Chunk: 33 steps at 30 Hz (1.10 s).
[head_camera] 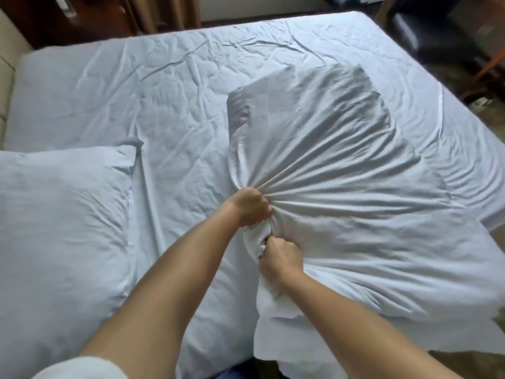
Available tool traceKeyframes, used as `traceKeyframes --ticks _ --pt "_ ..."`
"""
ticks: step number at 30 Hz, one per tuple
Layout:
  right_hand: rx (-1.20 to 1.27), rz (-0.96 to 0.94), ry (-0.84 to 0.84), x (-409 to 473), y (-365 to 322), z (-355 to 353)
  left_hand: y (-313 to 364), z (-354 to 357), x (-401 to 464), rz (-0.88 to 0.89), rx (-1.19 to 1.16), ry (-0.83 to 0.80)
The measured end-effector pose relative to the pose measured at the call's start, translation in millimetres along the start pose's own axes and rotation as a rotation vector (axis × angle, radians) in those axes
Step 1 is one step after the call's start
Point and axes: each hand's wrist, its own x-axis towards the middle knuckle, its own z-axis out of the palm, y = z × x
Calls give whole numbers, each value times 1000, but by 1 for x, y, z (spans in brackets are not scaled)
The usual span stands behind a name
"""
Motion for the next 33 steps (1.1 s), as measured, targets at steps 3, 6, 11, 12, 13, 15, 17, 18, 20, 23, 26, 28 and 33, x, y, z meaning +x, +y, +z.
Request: traceKeyframes --ticks 3,6,11,12,13,15,17,18,20,23,26,28,33 --pt "14 -40 -13 -11 -51 13 -11 4 -58 -3 40 -70" --pt "16 -109 -34 -21 -105 33 -19 25 -114 -9 -5 -215" --pt "15 -271 -82 -42 -191 65 -28 49 -212 -130 -42 -272" --pt "14 -309 -94 -48 -206 70 -28 55 -231 -157 -72 -304" --pt "11 -352 -104 -54 -220 76 -26 59 -250 -189 -103 -345" --pt "-4 -438 -118 -66 -242 86 -21 63 -284 -250 -161 -405" --pt "-12 -497 -139 -77 -257 97 -13 67 -310 -319 -197 -474" --pt "-15 -515 -152 -81 -262 103 -9 70 -319 -353 -219 -511" --pt "-26 -524 -163 -83 -268 114 -4 80 -326 -367 -230 -550" --pt "-57 -535 -165 -79 -265 123 -2 90 -324 -330 -84 -405" --pt "-89 -556 -202 -72 -257 128 6 110 -331 -352 -62 -329" --pt "-94 -582 -271 -72 -254 126 16 106 -333 -389 30 -206" --pt "-100 -890 -304 -61 -231 102 39 88 -348 -587 -119 -153"
